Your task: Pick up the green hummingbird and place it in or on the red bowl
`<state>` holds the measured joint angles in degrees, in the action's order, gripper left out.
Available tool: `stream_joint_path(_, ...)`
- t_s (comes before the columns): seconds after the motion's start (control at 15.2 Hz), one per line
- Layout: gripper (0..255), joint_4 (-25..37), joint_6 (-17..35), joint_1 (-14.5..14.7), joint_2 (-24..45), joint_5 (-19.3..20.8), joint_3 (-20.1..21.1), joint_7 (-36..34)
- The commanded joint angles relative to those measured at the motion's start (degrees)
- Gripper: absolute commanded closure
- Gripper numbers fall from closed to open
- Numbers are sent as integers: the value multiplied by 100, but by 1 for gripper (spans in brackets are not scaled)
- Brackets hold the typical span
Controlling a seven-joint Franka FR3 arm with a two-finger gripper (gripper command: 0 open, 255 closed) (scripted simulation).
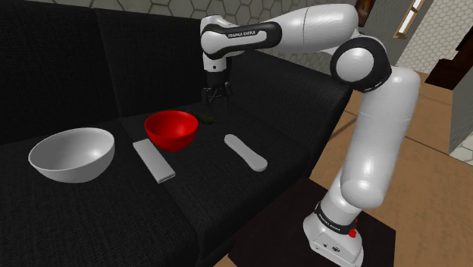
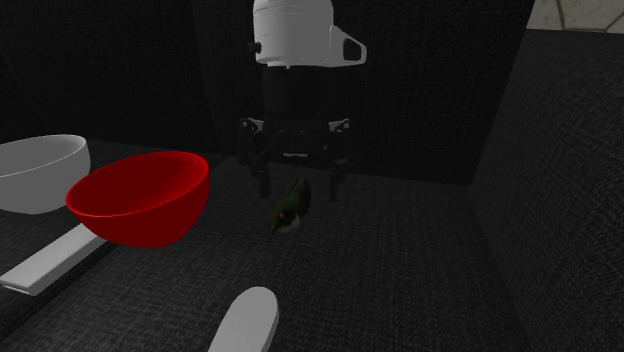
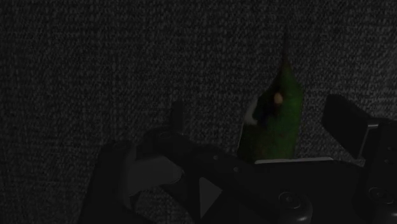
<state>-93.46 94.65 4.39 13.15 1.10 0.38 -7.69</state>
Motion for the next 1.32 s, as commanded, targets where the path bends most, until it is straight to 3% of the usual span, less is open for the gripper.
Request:
stream_joint_path(0.0,0,651,-175,36,558,-19,26,-52)
stream_joint_path(0.26,0,2066,-596,93,1703,-46,57,-122)
stream_joint_path(0.79,0,1245,64,87,1542,-47,56,-123)
stream_joint_path(1.25,0,1246,63,87,1542,-47,56,-123)
